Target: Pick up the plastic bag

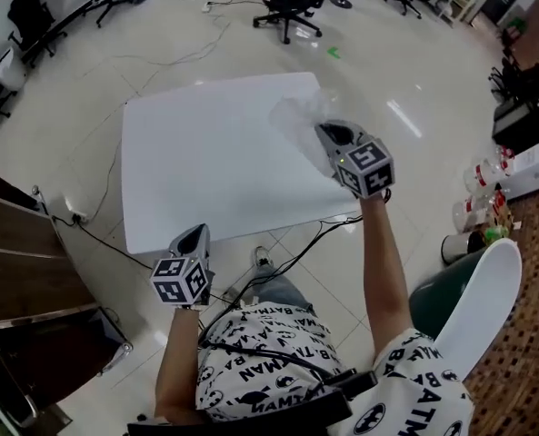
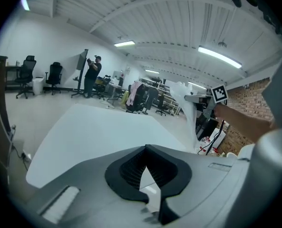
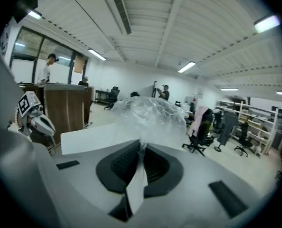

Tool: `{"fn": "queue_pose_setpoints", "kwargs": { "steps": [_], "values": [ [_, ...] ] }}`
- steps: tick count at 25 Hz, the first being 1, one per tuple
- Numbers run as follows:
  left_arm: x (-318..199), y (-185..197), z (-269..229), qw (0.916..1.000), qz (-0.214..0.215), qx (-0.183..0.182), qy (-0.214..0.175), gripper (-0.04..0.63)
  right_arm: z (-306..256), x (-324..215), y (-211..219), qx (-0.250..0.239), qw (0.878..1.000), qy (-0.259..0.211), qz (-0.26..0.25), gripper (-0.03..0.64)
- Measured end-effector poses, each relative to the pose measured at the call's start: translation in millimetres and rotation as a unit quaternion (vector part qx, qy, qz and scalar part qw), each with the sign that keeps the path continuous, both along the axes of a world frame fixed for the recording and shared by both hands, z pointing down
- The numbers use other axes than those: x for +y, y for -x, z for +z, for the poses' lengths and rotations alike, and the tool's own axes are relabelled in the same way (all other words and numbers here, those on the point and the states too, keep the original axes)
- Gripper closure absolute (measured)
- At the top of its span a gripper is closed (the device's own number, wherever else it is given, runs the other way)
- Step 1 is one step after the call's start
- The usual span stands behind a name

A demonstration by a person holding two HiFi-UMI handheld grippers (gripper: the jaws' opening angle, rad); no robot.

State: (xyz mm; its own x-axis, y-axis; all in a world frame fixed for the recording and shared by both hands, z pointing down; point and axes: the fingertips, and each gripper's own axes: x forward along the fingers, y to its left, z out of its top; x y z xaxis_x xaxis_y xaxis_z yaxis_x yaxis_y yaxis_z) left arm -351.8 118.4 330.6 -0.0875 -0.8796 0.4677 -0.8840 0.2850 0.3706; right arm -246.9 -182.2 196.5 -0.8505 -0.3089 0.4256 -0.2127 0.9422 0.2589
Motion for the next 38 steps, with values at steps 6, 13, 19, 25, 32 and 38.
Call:
{"fn": "queue_pose_setpoints", "kwargs": {
  "steps": [6, 13, 19, 25, 32, 38],
  "values": [
    [15, 35, 7, 0.9972, -0.074, 0.002, 0.004, 0.592, 126, 89, 100, 0.087, 0.981, 0.048, -0.169, 0.604],
    [44, 31, 29, 0.9911, -0.123, 0.023, 0.046, 0.592, 234, 185, 149, 0.173, 0.930, 0.055, -0.319, 0.603],
    [57, 45, 48, 0.9870, -0.146, 0.023, 0.063, 0.592, 285, 234, 173, 0.213, 0.912, 0.097, -0.338, 0.600],
    [42, 53, 72, 0.9912, -0.108, 0.003, 0.076, 0.592, 313, 260, 188, 0.229, 0.907, 0.097, -0.339, 0.396],
    [-6, 74, 108, 0.9917, -0.053, -0.020, 0.115, 0.592, 265, 217, 167, 0.138, 0.939, 0.150, -0.277, 0.347],
    [-48, 127, 137, 0.9823, -0.023, -0.052, 0.178, 0.591, 267, 47, 53, 0.101, 0.977, 0.185, -0.005, 0.613]
  ]
}}
